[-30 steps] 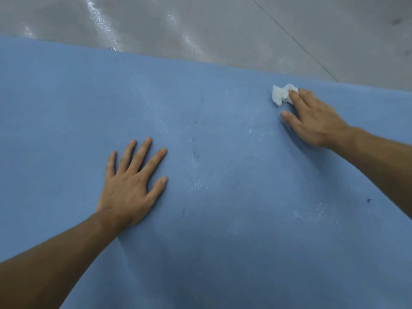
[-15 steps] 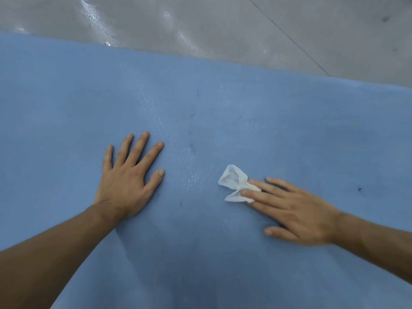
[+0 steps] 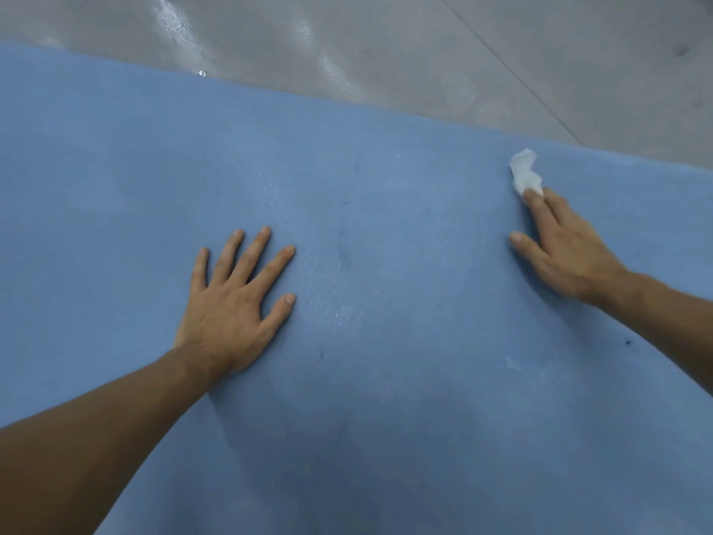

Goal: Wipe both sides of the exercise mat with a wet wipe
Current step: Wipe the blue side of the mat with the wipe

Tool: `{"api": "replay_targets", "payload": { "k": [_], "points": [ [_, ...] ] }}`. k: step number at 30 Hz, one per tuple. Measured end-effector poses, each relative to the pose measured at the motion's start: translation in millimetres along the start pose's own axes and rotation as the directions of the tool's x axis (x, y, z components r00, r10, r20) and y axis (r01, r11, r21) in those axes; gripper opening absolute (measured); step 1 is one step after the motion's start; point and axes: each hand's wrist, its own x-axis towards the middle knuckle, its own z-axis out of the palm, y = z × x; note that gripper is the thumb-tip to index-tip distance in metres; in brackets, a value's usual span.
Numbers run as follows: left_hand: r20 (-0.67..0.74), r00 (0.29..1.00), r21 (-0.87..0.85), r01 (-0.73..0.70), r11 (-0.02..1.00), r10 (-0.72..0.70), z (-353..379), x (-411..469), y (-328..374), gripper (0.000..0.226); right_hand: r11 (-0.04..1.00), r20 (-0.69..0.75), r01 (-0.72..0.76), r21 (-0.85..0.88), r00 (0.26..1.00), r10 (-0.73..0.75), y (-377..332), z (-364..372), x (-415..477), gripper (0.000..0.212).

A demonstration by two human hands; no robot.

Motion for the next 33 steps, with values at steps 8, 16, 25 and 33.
{"api": "replay_targets", "payload": {
  "k": [8,16,25,33],
  "points": [
    [-0.007,1.0,-0.011,0.004,1.0,-0.004,2,1,-1,0.066,0.763,0.144,0.628,-0.156,0.778,-0.611,-91,45,-125,0.077],
    [0.018,1.0,-0.029,0.005,1.0,-0.005,0,4,1,0.069,0.418,0.296,0.908,-0.016,0.403,-0.866,-175,63,-218,0.069],
    [0.081,0.997,-0.076,0.01,0.997,-0.004,-6,-1,1,0.069,0.812,0.11,0.575,-0.1,0.817,-0.566,-151,56,-135,0.073],
    [0.103,0.994,-0.102,-0.02,0.995,0.03,-13,-6,-1,0.065,0.683,0.183,0.731,0.01,0.67,-0.719,-198,77,-181,0.079]
  ]
}}
